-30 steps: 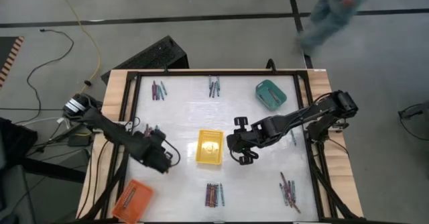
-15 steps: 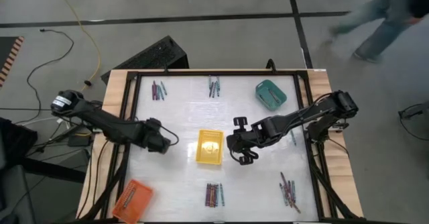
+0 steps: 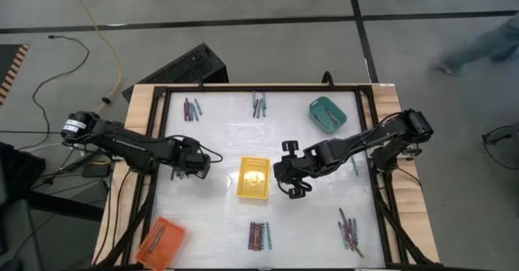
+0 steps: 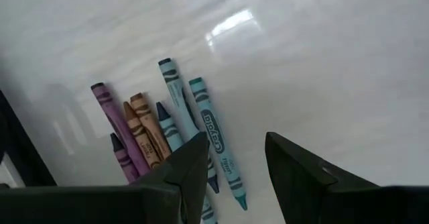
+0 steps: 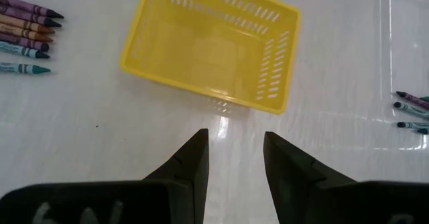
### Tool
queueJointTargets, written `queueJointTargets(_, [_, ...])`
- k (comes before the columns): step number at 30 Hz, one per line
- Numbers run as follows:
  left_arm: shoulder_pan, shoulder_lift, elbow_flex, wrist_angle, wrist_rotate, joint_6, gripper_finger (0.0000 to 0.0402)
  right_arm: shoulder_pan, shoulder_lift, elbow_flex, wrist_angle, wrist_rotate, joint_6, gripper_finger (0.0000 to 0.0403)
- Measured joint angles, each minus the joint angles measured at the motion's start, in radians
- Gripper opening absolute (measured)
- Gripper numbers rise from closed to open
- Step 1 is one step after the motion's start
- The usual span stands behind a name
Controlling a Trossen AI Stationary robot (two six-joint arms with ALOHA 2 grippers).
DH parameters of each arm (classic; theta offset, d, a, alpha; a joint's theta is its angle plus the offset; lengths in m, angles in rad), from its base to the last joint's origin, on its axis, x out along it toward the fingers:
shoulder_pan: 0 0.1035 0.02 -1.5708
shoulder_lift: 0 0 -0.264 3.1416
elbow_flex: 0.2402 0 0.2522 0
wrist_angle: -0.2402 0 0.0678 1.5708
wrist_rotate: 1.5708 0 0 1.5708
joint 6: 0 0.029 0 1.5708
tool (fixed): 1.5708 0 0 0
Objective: Sort crayons
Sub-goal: Put the light blue crayon into the orange basket
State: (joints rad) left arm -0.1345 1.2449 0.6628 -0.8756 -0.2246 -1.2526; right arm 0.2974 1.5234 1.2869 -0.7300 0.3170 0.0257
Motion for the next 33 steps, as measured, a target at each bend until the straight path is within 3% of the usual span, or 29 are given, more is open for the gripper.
queueJointTargets(18, [0.066,0.000,0.000,-0.005,0.059,0.062,0.0139,0.002,0.000,0.000,-0.004,-0.001,0.012,0.0136])
queueJointTargets(24, [0.096,0.001,-0.059,0.047,0.114,0.068,0.0139,0.010,0.000,0.000,-0.016,-0.001,0.026,0.0136])
queueJointTargets(33, [0.096,0.001,-0.103,0.132,0.117,0.055,0.0139,0.016,0.000,0.000,-0.023,-0.001,0.027,0.0136])
